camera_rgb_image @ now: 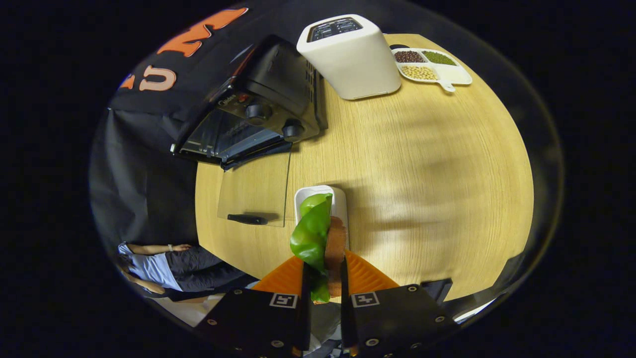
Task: Open the toaster oven, put the food inside, and close the toaster oven door.
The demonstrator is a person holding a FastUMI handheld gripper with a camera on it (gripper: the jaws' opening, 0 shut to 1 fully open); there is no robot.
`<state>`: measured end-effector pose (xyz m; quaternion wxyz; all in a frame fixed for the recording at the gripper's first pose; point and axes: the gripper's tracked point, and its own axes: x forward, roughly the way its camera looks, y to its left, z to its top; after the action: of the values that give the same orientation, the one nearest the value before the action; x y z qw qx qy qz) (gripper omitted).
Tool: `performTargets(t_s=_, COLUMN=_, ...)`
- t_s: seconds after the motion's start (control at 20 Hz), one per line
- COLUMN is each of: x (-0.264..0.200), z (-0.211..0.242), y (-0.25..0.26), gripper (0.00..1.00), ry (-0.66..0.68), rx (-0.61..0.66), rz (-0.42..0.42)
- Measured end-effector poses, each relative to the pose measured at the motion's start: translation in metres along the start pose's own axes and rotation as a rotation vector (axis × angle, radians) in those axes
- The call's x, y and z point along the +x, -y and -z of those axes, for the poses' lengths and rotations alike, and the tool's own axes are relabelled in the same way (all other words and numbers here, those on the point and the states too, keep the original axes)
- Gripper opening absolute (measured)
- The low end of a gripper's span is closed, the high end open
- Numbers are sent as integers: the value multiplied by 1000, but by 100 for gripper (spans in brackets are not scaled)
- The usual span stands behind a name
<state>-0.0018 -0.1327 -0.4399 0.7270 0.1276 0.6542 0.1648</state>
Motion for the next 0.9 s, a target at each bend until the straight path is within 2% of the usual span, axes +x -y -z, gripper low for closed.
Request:
performTargets(t_s=0.1, x=-16, z=-1, y=-3, gripper=25, ry=35, rx=17, rz=7)
performTargets(t_s=0.3, x=-36, z=-9, y=-20, gripper=25, ry=136, rx=97, rz=-38)
performTargets(t_s=0.65, x=-33, z=-27, y=-82, gripper=25, ry=352, rx=237, rz=-229)
performTargets(t_s=0.8, x=-20, z=-40, y=-116, gripper=25, ry=426, rx=304, rz=-332)
performTargets(t_s=0.9, x=-1, z=-45, y=-129, gripper=24, ry=454, rx=354, rz=-358)
